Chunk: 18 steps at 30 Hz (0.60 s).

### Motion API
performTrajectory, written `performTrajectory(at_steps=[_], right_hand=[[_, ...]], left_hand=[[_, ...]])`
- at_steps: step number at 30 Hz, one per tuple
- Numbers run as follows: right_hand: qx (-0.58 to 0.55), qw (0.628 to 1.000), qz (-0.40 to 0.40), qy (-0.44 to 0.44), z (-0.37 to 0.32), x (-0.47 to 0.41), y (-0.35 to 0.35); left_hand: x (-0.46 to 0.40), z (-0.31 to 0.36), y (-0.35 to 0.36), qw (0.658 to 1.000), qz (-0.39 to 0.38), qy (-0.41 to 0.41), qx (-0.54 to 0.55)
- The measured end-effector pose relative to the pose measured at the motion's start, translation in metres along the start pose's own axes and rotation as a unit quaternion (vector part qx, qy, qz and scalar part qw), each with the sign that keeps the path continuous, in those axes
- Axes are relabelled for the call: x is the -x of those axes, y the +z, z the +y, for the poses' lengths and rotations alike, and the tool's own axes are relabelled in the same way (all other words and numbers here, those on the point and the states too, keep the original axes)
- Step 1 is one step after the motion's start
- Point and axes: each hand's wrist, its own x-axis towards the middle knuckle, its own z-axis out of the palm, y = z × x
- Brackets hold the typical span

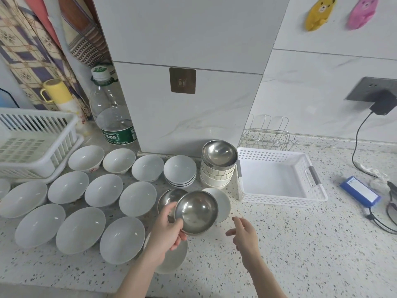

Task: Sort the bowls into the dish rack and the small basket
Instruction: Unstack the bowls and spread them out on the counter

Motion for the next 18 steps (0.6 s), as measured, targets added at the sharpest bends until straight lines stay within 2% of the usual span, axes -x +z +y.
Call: performTrajectory(at_steps=[4, 10, 13, 18], right_hand=[[-0.011, 0.999, -0.026, -0.015, -0.001, 0.008, -0.014], [0.047, 0.985, -0.160, -0.044, 0.006, 0.026, -0.031], [0.112, 0.977, -0.175, -0.042, 0.014, 0.029, -0.035], [0.160, 0.971, -0.175, -0.037, 0.018, 0.029, -0.037]], left_hand=[[0.010, -0.005, 0.014, 0.993, -0.069, -0.007, -0.093], [0.021, -0.020, 0.027, 0.980, -0.095, -0.007, -0.174], [0.023, -0.027, 0.029, 0.972, -0.104, -0.016, -0.208], [0.027, -0.038, 0.034, 0.961, -0.106, -0.029, -0.253]])
